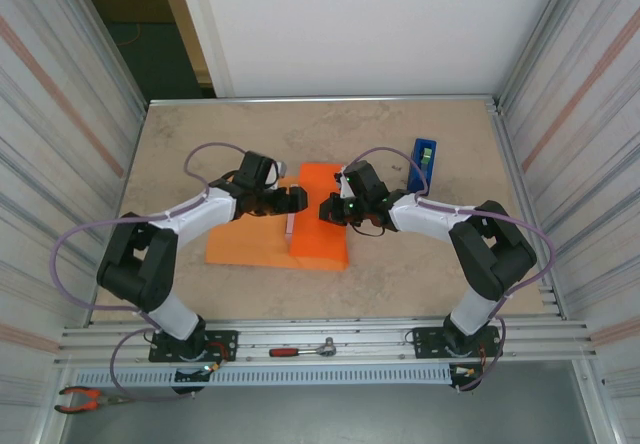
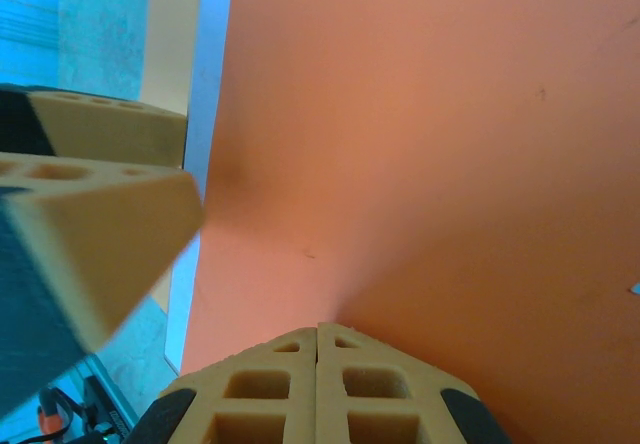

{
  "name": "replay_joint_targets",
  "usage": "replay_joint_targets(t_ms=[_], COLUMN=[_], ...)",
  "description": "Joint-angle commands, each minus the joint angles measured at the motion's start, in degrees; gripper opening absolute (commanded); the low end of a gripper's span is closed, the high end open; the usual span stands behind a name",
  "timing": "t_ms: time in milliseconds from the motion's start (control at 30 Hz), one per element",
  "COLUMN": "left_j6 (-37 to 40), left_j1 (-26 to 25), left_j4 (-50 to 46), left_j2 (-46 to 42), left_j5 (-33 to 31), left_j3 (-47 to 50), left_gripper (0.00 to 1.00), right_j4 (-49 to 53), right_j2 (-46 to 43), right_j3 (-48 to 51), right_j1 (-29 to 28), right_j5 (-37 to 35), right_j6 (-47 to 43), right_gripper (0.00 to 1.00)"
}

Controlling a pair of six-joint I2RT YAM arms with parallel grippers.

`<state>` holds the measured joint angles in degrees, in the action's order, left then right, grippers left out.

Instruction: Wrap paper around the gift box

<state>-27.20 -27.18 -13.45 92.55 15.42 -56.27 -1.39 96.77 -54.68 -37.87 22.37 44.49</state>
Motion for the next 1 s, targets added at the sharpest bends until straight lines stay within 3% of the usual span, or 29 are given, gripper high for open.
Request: replay_joint_targets(t_ms=[0, 233, 533, 967], left_j6=[-0.17, -1.67, -2.95, -1.04], left_j1=[-1.35, -3.07, -4.38, -4.56], left_j4=[-0.8, -0.69, -1.75, -2.53], left_j2=[1.26, 0.71, -2.09, -1.56], left_j5=[0.58, -1.81, -5.75, -7.02], left_j3=[-0.82, 1.73, 5.56, 4.43], left_gripper=[0.83, 0.73, 0.71, 0.59], right_j4=[2.44, 3.45, 5.51, 6.27], right_j2=[2.11, 0.86, -3.8, -5.67], right_j3=[-0.34, -0.3, -0.44, 0.85], right_j1=[-0.63, -0.34, 3.25, 3.95], right_j5=[-0.56, -0.35, 0.48, 0.05], right_j6=[-0.54, -0.86, -1.17, -1.45], right_gripper=[0.04, 0.05, 0.17, 0.17])
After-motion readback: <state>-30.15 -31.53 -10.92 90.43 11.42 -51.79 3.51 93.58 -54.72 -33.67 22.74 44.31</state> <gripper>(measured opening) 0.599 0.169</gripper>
